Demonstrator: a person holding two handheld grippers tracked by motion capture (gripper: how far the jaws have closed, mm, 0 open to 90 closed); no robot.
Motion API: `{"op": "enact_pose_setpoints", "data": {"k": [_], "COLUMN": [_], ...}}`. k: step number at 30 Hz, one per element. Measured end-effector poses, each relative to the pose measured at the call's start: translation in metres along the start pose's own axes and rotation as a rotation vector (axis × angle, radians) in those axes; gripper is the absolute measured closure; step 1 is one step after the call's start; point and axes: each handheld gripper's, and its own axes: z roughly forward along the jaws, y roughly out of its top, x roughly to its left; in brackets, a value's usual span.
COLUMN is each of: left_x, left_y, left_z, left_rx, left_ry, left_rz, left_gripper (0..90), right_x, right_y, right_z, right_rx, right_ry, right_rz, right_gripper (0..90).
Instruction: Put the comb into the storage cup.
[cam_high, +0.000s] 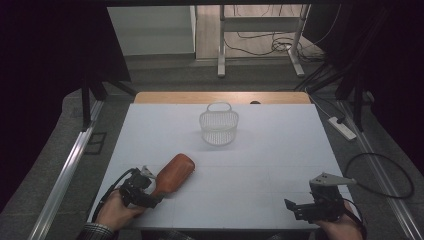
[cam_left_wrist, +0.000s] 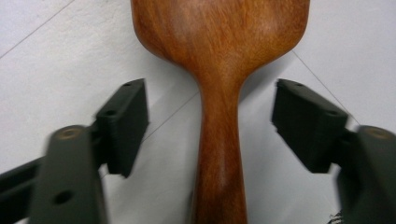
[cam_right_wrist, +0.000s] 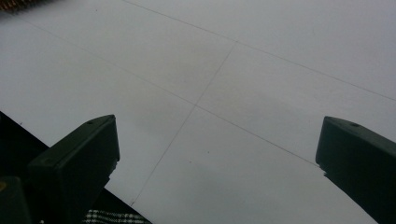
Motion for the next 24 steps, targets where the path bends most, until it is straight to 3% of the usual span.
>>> {"op": "enact_pose_setpoints", "data": {"k": [6, 16, 18, 24], "left_x": [-0.0004, 0.0001, -0.0004, 0.0014], "left_y": [0.0012, 0.0033, 0.0047, 0.0054], "left_z": [0.0021, 0.0063, 0.0069, 0.0029], "left_rx": [0.027, 0.069, 0.078, 0.059], "left_ry": [-0.004, -0.020, -0.025, -0.034], "left_rz": [0.004, 0.010, 0.017, 0.004], "left_gripper": [47.9, 63.8, 70.2, 71.8], "right_x": [0.0003, 0.0006, 0.0005, 0.0008], "right_y": [0.0001, 0.0003, 0.0006, 0.0008], "right_z": [0.0002, 0.0010, 0.0016, 0.0022], "right_rx": [0.005, 0.011, 0.016, 0.026], "right_ry": [0.002, 0.003, 0.000, -0.006], "right_rz": [-0.004, -0.006, -0.005, -0.007], "right_gripper": [0.1, 0.3, 0.6, 0.6]}}
